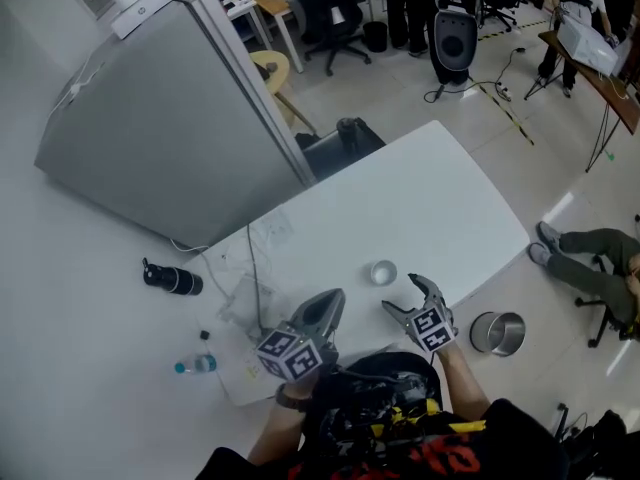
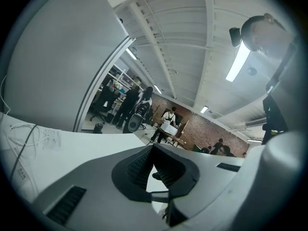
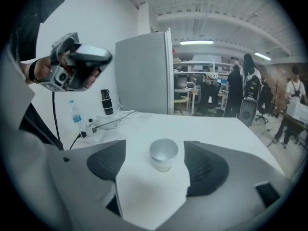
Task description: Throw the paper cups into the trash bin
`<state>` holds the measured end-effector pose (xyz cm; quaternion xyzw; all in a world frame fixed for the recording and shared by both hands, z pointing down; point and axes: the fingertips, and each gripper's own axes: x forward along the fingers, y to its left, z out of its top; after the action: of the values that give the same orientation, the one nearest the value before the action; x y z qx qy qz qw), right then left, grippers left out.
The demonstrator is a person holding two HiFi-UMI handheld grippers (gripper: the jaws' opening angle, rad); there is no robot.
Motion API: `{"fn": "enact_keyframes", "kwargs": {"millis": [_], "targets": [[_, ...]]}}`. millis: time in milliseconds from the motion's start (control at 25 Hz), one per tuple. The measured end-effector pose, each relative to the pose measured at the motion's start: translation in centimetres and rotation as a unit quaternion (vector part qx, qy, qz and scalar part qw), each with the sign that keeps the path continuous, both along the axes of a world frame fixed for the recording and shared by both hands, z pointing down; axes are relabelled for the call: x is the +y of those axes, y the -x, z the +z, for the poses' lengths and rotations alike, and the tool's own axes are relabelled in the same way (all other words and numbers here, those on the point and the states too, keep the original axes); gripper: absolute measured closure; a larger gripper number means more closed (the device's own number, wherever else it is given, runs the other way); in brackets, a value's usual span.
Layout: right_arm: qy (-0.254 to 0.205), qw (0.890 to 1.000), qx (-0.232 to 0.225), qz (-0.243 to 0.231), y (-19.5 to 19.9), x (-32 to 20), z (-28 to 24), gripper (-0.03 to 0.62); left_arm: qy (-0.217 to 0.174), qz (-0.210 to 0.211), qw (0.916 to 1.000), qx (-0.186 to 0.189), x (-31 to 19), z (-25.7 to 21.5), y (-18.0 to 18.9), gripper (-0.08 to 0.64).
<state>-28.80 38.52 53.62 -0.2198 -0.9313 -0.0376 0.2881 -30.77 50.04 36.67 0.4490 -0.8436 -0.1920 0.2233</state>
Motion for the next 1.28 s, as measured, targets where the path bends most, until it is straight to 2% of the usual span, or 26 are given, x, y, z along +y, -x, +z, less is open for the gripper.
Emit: {"fn": "enact_keyframes", "kwargs": {"millis": [200, 280, 360, 480, 640, 800, 960, 1120, 1280], "targets": [[0.029, 0.994, 0.093, 0.039, 3.2, -0.7, 8.5, 0.005, 0.002, -0.018, 0.9998, -0.006, 1.9, -0.8, -0.4, 0.558], [0.038, 0.991, 0.122, 0.044, 4.6, -0.3, 10.3, -0.003, 0.001, -0.028, 0.9996, 0.0, 2.8, -0.5, -0.7, 0.558], [0.03, 0.991, 0.125, 0.044, 6.3, 0.2, 11.1, 0.0, 0.004, -0.035, 0.9994, 0.003, 3.4, -0.6, -1.0, 0.558], [-0.016, 0.994, 0.096, 0.041, 7.9, 0.4, 11.2, 0.206, 0.006, -0.043, 0.999, 0.009, 4.3, -0.4, -1.5, 0.558], [-0.033, 0.998, 0.053, 0.028, 8.0, 1.5, 8.3, 0.21, 0.003, -0.051, 0.9986, 0.015, 5.3, 0.0, -1.6, 0.558], [0.002, 0.999, 0.018, 0.048, 7.1, 1.7, 3.7, 0.212, -0.004, -0.046, 0.9988, 0.016, 5.4, 0.0, -1.2, 0.558], [0.08, 0.995, 0.013, 0.05, 5.5, 2.6, -1.6, 0.215, 0.008, -0.033, 0.9992, -0.02, 5.1, -0.2, -0.8, 0.558], [0.078, 0.995, -0.033, 0.057, 3.8, 2.5, -7.3, 0.216, 0.013, -0.011, 0.9985, -0.053, 4.7, 0.2, -0.6, 0.558], [0.066, 0.989, -0.105, 0.08, 2.4, 2.5, -13.5, 0.216, 0.003, 0.016, 0.9967, -0.079, 3.7, 0.2, -0.4, 0.558]]}}
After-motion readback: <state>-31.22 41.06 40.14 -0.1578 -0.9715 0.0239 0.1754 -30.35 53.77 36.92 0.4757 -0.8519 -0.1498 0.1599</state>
